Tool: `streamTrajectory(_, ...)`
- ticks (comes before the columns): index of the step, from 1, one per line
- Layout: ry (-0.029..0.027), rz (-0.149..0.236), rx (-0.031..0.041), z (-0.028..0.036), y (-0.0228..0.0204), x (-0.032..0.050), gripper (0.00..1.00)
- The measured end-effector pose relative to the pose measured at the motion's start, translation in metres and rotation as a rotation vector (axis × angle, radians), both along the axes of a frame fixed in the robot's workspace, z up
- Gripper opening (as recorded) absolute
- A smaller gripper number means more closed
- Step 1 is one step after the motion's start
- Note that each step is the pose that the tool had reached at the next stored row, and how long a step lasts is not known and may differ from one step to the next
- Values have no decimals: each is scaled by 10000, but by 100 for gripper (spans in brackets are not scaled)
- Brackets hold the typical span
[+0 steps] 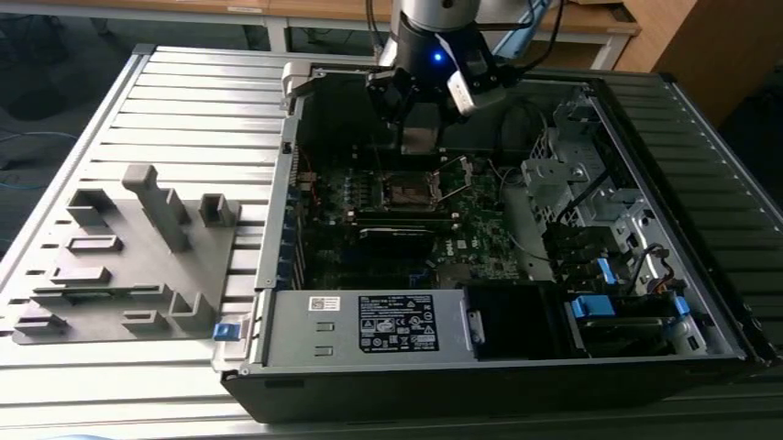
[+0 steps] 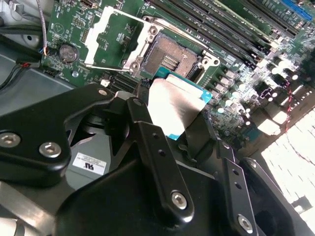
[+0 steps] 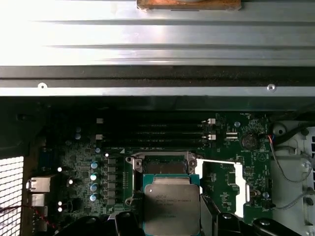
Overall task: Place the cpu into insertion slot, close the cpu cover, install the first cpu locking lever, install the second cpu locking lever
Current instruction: 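Place the cpu into insertion slot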
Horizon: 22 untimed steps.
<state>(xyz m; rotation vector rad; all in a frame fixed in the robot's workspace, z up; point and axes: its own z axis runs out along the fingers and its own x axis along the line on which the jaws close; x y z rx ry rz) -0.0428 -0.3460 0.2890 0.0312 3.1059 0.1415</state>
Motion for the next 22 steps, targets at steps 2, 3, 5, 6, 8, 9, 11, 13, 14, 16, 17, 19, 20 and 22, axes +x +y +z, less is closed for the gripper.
streamTrajectory(2,-8,0,0,-36,0,0,54)
streamTrajectory(3,-10,1,1,-56,0,0,54)
streamTrajectory(5,-11,0,-1,-91,0,0,54)
streamTrajectory(6,-10,-2,-1,-109,0,-4,54)
streamTrajectory(8,-11,0,-1,-145,0,-11,54)
streamTrajectory(9,-11,0,0,-164,0,-13,54)
streamTrajectory(11,-11,2,-1,-200,0,-14,54)
streamTrajectory(13,-11,0,0,-237,0,-14,54)
streamTrajectory(14,-11,1,0,-255,0,-14,54)
streamTrajectory(16,-10,0,-2,-290,0,-15,54)
streamTrajectory(17,-11,0,-1,-308,0,-15,54)
streamTrajectory(19,-12,0,0,-331,0,-15,54)
streamTrajectory(20,-11,0,-1,-331,0,-15,54)
streamTrajectory(22,-11,0,-3,-331,0,-15,54)
